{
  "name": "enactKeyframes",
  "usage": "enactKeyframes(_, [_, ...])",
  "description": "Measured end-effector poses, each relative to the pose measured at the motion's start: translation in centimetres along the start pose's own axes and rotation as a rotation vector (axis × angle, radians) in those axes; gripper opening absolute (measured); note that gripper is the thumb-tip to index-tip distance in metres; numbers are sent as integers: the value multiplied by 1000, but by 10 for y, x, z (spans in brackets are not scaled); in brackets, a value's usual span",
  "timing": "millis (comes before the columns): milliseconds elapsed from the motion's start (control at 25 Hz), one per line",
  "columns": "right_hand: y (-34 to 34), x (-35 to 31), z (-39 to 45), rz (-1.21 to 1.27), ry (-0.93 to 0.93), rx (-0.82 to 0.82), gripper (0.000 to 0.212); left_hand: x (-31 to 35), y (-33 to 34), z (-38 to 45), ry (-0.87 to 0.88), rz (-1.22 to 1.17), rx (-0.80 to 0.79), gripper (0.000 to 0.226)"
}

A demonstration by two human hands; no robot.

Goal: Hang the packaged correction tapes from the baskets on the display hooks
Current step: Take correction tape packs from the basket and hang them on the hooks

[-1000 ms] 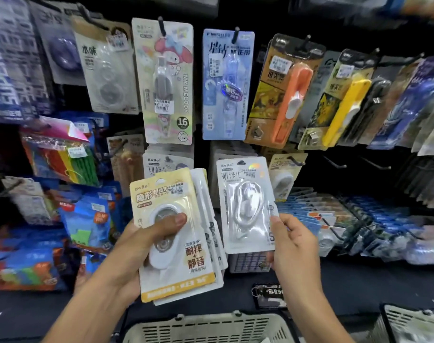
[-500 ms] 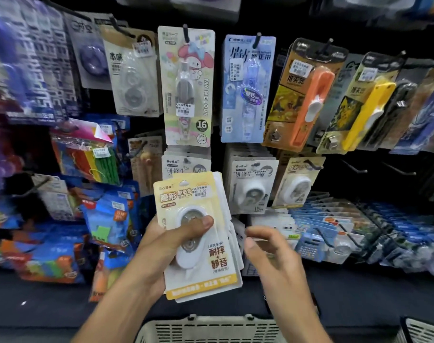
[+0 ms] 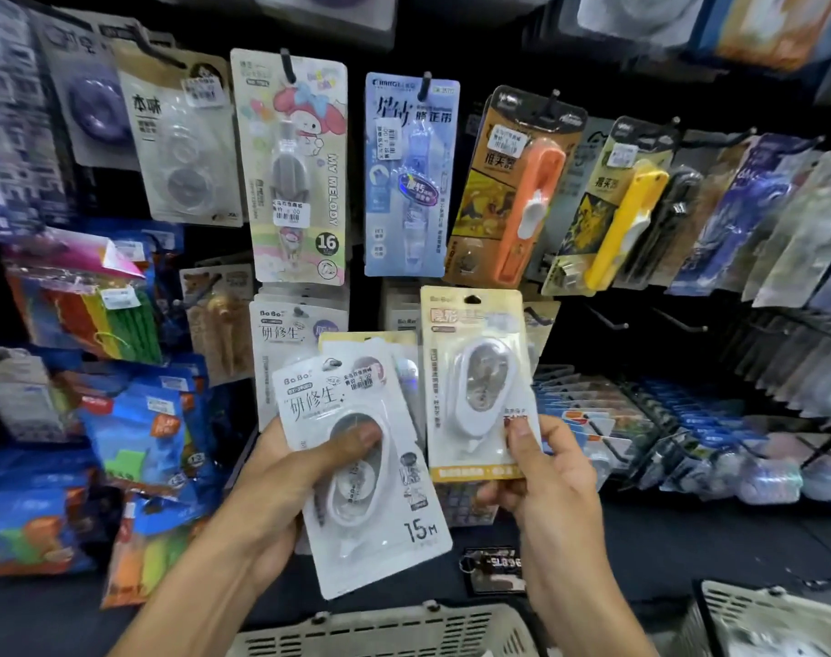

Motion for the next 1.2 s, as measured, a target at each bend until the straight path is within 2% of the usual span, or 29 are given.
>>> enactKeyframes(120, [-54, -22, 15, -127, -60, 166, 13, 2, -7, 3, 22, -44, 82, 41])
enactKeyframes(240, [-89, -23, 19, -281, -3, 210, 17, 4, -10, 4, 53, -73, 107, 29])
enactKeyframes(400, [-103, -16, 14, -317, 27, 260, 17, 0, -5, 7, 47, -37, 99, 42])
enactKeyframes(480, [-105, -10, 17, -238, 84, 287, 17, -2, 0, 7, 51, -25, 88, 51])
enactKeyframes(520, [-102, -3, 17, -171, 141, 285, 24, -2, 2, 7, 53, -10, 83, 55])
enactKeyframes(600, [-88, 7, 8, -172, 233, 255, 41, -3, 5, 7, 50, 19, 88, 63])
enactKeyframes(640, [-75, 7, 3, -230, 213, 203, 40, -4, 5, 8, 54, 22, 95, 66])
enactKeyframes(720, [-30, 2, -8, -349, 105, -23, 28, -5, 7, 9, 68, 20, 117, 70])
enactKeyframes(800, [16, 4, -16, -480, 47, -265, 30, -6, 11, 11, 80, 24, 111, 60])
enactKeyframes(840, [31, 9, -17, -533, 37, -317, 26, -7, 13, 11, 79, 29, 95, 54])
enactKeyframes(880, [39, 13, -15, -556, 35, -326, 18, -7, 14, 11, 67, 41, 78, 54])
enactKeyframes(960, [43, 14, -12, -494, 63, -300, 4, -6, 13, 9, 25, 69, 32, 67])
enactKeyframes(1040, [35, 14, -8, -307, 123, -239, 5, -4, 6, 7, 3, 61, -13, 84])
enactKeyframes(1080, [30, 13, -5, -233, 144, -198, 6, -2, 2, 6, 10, 67, -17, 86])
enactKeyframes(1200, [10, 5, 9, -244, 162, -79, 11, 8, -16, -1, 65, 93, 108, 84])
Point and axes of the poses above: each hand's wrist, its own z-axis towards the middle knuckle, its own y-axis out of the palm, x = y × z, the point moved 7 cm from there along z, towards the middle knuckle, and after that the axes turned 14 degrees about -x, right-handed, at the moved point
